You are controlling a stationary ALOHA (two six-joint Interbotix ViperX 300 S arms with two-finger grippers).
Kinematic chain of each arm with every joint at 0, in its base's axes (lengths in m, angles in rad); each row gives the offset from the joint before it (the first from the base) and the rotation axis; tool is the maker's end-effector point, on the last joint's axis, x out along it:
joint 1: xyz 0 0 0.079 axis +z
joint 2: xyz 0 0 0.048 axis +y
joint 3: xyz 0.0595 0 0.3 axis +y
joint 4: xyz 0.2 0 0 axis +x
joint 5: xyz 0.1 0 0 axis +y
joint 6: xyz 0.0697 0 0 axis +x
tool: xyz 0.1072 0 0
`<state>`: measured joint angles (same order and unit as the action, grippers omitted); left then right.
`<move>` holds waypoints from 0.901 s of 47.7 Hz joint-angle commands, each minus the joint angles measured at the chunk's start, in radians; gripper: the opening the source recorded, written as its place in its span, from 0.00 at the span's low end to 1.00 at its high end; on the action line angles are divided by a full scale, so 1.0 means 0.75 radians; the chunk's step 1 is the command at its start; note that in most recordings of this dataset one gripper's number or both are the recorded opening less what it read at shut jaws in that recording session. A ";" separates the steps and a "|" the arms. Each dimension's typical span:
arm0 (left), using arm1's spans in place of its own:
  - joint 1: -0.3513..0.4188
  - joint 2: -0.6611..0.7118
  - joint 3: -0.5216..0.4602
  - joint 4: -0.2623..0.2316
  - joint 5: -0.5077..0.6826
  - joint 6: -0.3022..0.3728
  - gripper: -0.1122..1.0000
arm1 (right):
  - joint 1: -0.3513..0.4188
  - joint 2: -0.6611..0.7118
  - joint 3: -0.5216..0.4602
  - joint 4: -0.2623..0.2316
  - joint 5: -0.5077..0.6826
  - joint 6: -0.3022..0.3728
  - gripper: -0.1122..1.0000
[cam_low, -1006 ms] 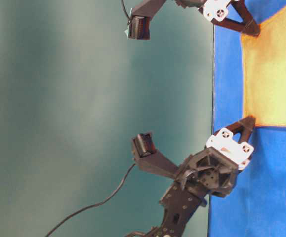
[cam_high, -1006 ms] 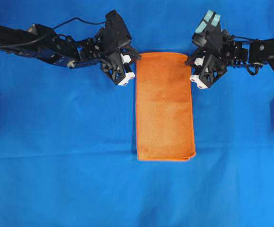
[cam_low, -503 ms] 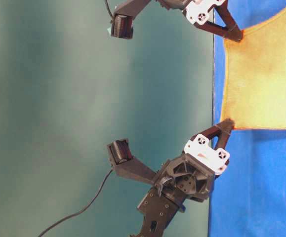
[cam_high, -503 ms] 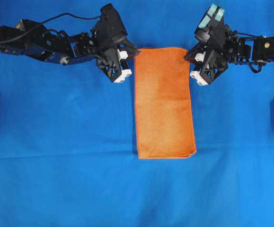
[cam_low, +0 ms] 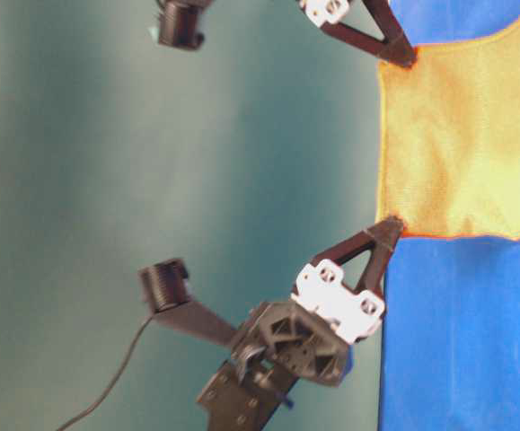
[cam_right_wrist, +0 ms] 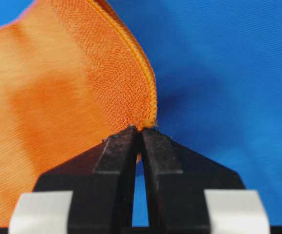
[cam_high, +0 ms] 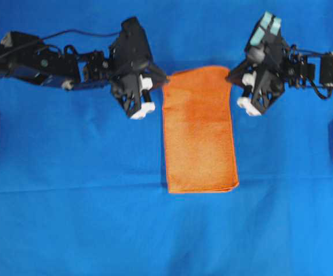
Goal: Fold the orange towel.
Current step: 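Pull both held corners toward the near edge, folding the towel again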
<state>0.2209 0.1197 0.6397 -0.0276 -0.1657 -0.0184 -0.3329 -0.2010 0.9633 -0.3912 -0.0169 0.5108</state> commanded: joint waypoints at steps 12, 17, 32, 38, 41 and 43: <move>-0.243 -0.072 0.029 0.000 0.033 -0.020 0.11 | 0.274 -0.121 0.049 0.067 0.082 0.067 0.14; -0.325 -0.061 0.020 0.000 0.049 -0.027 0.11 | 0.372 -0.117 0.049 0.072 0.104 0.104 0.14; -0.483 0.072 -0.035 0.000 0.041 -0.088 0.11 | 0.589 -0.022 0.047 0.074 0.108 0.211 0.14; -0.511 0.127 -0.061 -0.002 0.039 -0.092 0.11 | 0.626 0.051 0.027 0.074 0.092 0.227 0.14; -0.520 0.145 -0.067 -0.002 0.039 -0.094 0.11 | 0.634 0.084 0.018 0.074 0.084 0.229 0.14; -0.524 0.151 -0.067 0.000 0.039 -0.092 0.11 | 0.640 0.100 0.010 0.074 0.078 0.229 0.14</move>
<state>-0.1595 0.2408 0.6059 -0.0276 -0.1304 -0.0874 0.1396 -0.1350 0.9925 -0.3390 0.0537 0.6811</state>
